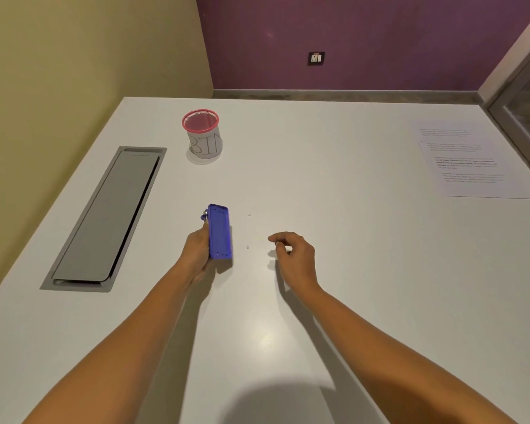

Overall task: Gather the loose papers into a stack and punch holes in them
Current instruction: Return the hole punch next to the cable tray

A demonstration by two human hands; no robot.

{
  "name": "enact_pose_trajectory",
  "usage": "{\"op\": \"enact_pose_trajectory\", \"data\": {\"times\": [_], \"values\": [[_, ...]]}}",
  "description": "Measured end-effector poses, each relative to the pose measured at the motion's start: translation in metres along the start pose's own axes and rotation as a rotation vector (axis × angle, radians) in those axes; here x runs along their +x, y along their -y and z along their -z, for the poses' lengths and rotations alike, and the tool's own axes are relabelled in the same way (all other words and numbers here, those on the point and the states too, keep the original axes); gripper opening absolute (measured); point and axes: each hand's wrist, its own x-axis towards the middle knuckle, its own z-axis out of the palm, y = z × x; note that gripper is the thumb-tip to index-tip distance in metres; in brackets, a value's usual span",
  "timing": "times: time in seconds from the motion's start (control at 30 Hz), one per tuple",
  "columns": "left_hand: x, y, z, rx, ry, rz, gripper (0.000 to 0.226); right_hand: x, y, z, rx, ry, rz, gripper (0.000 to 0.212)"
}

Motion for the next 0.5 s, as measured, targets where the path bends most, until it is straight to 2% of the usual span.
{"op": "enact_pose_trajectory", "data": {"times": [0.1, 0.23, 0.37, 0.5], "values": [[0.014, -0.005, 0.015, 0.339, -0.161, -0.064, 0.037, 0.002, -0.003, -0.001, 0.015, 0.036, -0.03, 0.03], [0.034, -0.015, 0.036, 0.655, -0.409, -0.09, 0.042, 0.006, -0.008, -0.001, -0.018, 0.057, -0.042, 0.029], [0.05, -0.025, 0.05, 0.806, -0.553, -0.054, 0.044, 0.012, -0.015, 0.0, -0.091, 0.092, -0.049, 0.027], [0.06, -0.029, 0.056, 0.892, -0.579, 0.008, 0.047, 0.021, -0.023, -0.004, -0.264, 0.197, -0.028, 0.023]]}}
